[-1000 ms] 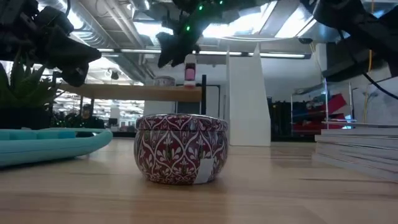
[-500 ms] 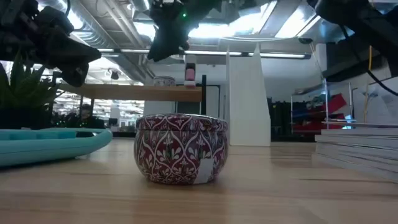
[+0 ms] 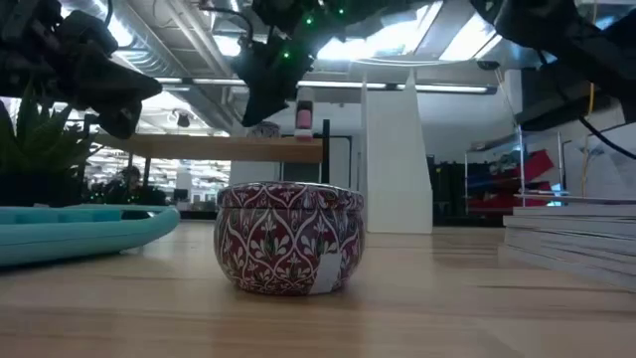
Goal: Stock shelves
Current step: Put the white patterned scented candle on the shelf, then put the red patterned scented candle on the shelf
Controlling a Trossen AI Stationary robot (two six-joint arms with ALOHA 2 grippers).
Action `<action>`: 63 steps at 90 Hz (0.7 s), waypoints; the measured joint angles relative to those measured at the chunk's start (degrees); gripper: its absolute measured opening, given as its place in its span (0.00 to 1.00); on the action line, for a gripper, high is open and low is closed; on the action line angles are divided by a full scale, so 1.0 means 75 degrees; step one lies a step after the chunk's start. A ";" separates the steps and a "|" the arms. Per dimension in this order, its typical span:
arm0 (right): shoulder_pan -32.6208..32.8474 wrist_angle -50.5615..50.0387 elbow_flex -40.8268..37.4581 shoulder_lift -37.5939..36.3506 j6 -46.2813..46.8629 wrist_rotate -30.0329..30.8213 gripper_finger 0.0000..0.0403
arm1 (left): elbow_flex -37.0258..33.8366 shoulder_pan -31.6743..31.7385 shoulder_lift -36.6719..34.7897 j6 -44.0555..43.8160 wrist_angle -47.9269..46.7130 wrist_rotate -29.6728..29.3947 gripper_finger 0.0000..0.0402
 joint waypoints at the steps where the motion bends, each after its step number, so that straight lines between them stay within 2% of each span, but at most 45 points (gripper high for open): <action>1: -0.0003 0.0006 0.0000 -0.0001 0.0001 0.0048 0.02 | 0.0000 0.0000 0.0000 -0.0001 0.0000 0.0000 0.01; 16: -0.0010 -0.0006 0.0000 -0.0002 0.0005 0.0565 0.01 | 0.0000 -0.0002 0.0000 -0.0002 -0.0003 0.0000 0.01; 38: 0.0036 0.0137 0.0000 -0.0083 -0.0135 0.0769 0.01 | 0.0000 -0.0003 0.0000 -0.0003 0.0000 0.0000 0.01; 55: 0.0667 0.0254 0.0051 -0.0857 -0.1419 0.0742 0.01 | 0.0000 -0.0001 0.0000 -0.0003 0.0000 0.0000 0.01; 63: 0.1215 -0.0149 0.0055 -0.1296 -0.2299 0.0274 0.01 | 0.0000 -0.0003 0.0000 -0.0003 0.0000 0.0000 0.01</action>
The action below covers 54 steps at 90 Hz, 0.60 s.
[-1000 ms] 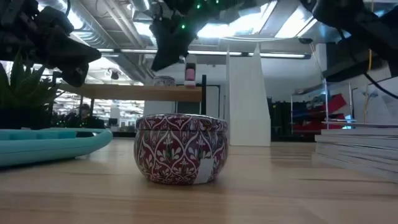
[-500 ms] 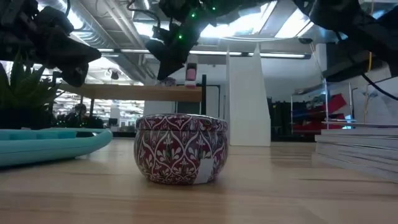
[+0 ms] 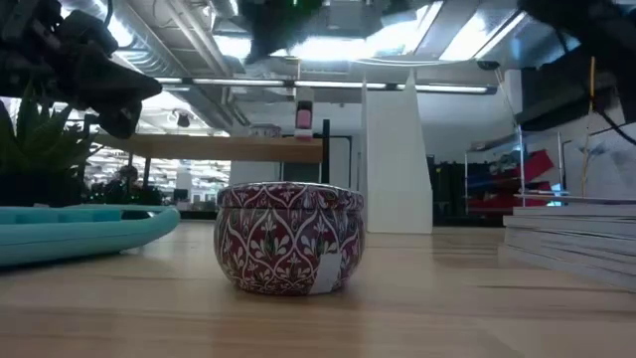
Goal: Stock shelves
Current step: Put the red patterned scented candle on the shelf
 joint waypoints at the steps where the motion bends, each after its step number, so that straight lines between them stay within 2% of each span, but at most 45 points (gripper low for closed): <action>1: 0.0080 -0.0082 0.0000 -0.0049 -0.0124 -0.0077 0.01 | 0.0000 0.0000 0.0000 0.0000 0.0000 0.0000 0.01; 13: 0.1072 -0.1457 0.0003 -0.0544 -0.0521 -0.1190 0.01 | 0.0000 0.0001 -0.0001 0.0000 -0.0001 0.0000 0.01; 20: 0.1654 -0.2309 0.0003 -0.0612 0.0060 -0.1556 0.01 | 0.0000 0.0000 0.0000 0.0000 -0.0003 0.0000 0.01; 27: 0.2231 -0.2910 -0.0077 -0.0563 0.0850 -0.1564 0.01 | 0.0000 0.0003 -0.0002 0.0000 -0.0003 0.0000 0.01; 38: 0.3237 -0.2872 -0.0888 -0.0535 0.1960 -0.0980 0.01 | 0.0000 0.0003 0.0000 0.0000 0.0000 -0.0003 0.01; 54: 0.4708 -0.2516 -0.2307 -0.0510 0.4275 0.0743 0.01 | 0.0000 0.0000 0.0000 0.0000 0.0001 0.0000 0.01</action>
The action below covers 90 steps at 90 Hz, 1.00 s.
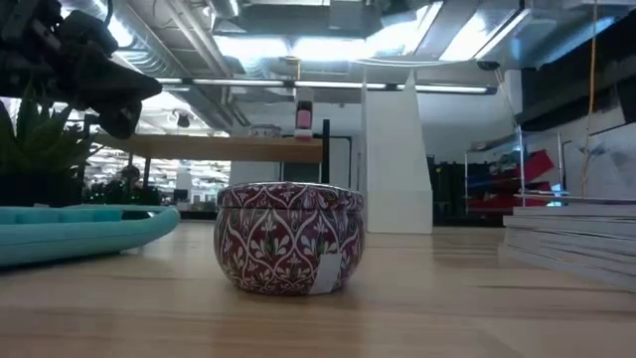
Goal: Stock shelves
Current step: Put the red patterned scented candle on the shelf
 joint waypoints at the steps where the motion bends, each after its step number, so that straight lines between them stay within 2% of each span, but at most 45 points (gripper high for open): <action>1: 0.0088 0.0043 -0.0092 0.0000 0.0152 0.0100 0.01 | 0.0000 0.0000 0.0000 0.0000 0.0002 0.0000 0.01; 11: 0.0923 0.0396 -0.0927 0.0003 0.1701 0.1189 0.01 | 0.0000 0.0000 0.0000 -0.0558 0.0013 0.0002 0.01; 25: 0.1827 0.0625 -0.1663 0.0003 0.3566 0.2929 0.01 | 0.0003 0.0003 0.0000 -0.2936 0.0555 -0.0135 0.01; 32: 0.2061 0.0587 -0.1821 0.0003 0.4186 0.3922 0.01 | 0.0030 -0.0129 0.0162 -0.3542 0.1940 0.0658 0.01; 38: 0.2178 0.0305 -0.1851 0.0000 0.4581 0.4552 0.01 | 0.0227 -0.0522 0.0488 -0.3104 0.3781 0.1200 0.01; 47: 0.2211 -0.0385 -0.1852 -0.0006 0.5238 0.5080 0.01 | 0.0973 -0.1228 0.1317 -0.1231 0.5720 0.0950 0.01; 60: 0.2129 -0.1818 -0.1852 -0.0015 0.6651 0.5112 0.01 | 0.2273 -0.2077 0.3249 0.0462 0.6797 0.0885 0.01; 66: 0.2126 -0.2230 -0.1852 -0.0015 0.7209 0.4990 0.01 | 0.3127 -0.2299 0.4373 0.1067 0.6408 0.0888 0.01; 71: 0.2194 -0.2411 -0.1852 -0.0017 0.7458 0.4874 0.02 | 0.3957 -0.2385 0.5434 0.1377 0.5459 0.0800 0.01; 83: 0.2398 -0.2434 -0.1852 -0.0017 0.7553 0.4486 0.05 | 0.6152 -0.2380 0.7792 0.1456 0.1996 0.0053 0.01; 90: 0.2499 -0.2414 -0.1852 -0.0017 0.7751 0.4158 0.08 | 0.7357 -0.2372 0.8942 0.1399 -0.0163 -0.0055 0.01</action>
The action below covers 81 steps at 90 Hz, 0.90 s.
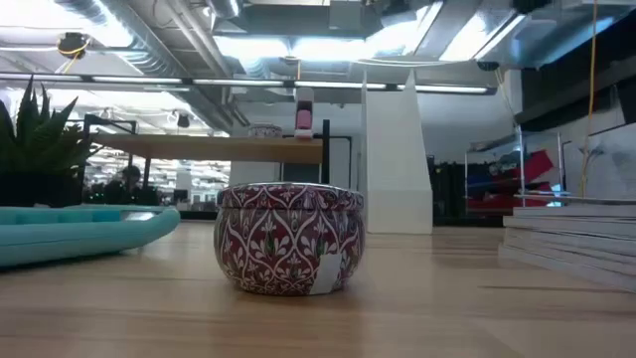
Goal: Stock shelves
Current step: Put the red patterned scented candle on the shelf
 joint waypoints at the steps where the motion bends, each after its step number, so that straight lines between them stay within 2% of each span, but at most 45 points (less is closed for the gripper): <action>1: 0.0010 -0.0001 0.0000 0.0000 0.0040 -0.0032 0.09 | 0.0173 0.0000 0.0159 -0.0004 -0.0282 0.0000 0.01; 8: 0.0100 0.0003 0.0000 0.0000 0.0312 -0.0156 0.13 | 0.1089 -0.0049 0.1148 -0.0113 -0.2064 0.0167 0.01; 14: 0.0184 0.0008 0.0000 0.0000 0.0515 -0.0130 0.17 | 0.1612 -0.0166 0.1896 -0.0135 -0.2916 0.0573 0.01; 24: 0.0315 0.0104 0.0000 0.0000 0.0709 -0.0012 0.22 | 0.2129 -0.0453 0.2776 -0.0134 -0.3313 0.1457 0.02; 34: 0.0424 0.0250 0.0000 0.0000 0.0769 0.0104 0.25 | 0.2273 -0.0817 0.3437 -0.0117 -0.3520 0.1861 0.11; 45: 0.0555 0.0446 0.0000 0.0000 0.0780 0.0342 0.26 | 0.2394 -0.1078 0.3875 0.0011 -0.3632 0.1690 0.27; 63: 0.0619 0.0549 0.0000 0.0000 0.0783 0.0511 0.26 | 0.2418 -0.1345 0.4210 0.0424 -0.2716 0.1160 0.55; 74: 0.0646 0.0606 0.0000 0.0000 0.0783 0.0528 0.26 | 0.2426 -0.1543 0.4481 0.0731 -0.2259 0.0442 0.66; 81: 0.0646 0.0641 0.0000 0.0000 0.0783 0.0527 0.26 | 0.2415 -0.1624 0.4751 0.1030 -0.1967 0.0314 0.70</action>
